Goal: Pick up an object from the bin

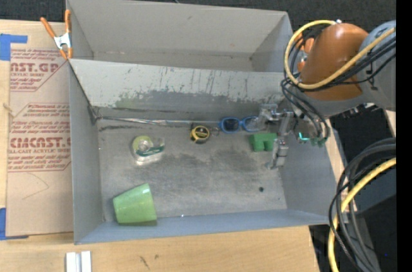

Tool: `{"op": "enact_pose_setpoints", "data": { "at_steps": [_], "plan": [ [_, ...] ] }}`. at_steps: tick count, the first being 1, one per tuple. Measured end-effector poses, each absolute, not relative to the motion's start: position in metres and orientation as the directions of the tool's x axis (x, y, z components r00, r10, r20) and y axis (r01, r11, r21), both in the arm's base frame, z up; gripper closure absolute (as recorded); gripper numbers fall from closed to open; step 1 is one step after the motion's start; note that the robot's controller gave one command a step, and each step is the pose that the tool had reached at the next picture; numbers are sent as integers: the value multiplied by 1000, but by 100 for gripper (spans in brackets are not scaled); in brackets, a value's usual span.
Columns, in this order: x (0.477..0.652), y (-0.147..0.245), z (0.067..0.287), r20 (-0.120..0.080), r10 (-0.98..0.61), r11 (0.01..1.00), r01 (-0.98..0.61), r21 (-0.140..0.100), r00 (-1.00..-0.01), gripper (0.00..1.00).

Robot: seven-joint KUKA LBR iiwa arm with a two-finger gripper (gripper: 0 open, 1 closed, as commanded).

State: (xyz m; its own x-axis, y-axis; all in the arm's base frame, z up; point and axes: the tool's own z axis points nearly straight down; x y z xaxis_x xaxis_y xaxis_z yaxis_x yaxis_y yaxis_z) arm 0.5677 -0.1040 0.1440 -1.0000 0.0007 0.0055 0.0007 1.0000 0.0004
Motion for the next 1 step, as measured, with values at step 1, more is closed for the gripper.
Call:
{"op": "enact_pose_setpoints", "data": {
  "at_steps": [1],
  "plan": [
    [589,-122,94,1,69,998,69,1,-998,0]
  ]
}}
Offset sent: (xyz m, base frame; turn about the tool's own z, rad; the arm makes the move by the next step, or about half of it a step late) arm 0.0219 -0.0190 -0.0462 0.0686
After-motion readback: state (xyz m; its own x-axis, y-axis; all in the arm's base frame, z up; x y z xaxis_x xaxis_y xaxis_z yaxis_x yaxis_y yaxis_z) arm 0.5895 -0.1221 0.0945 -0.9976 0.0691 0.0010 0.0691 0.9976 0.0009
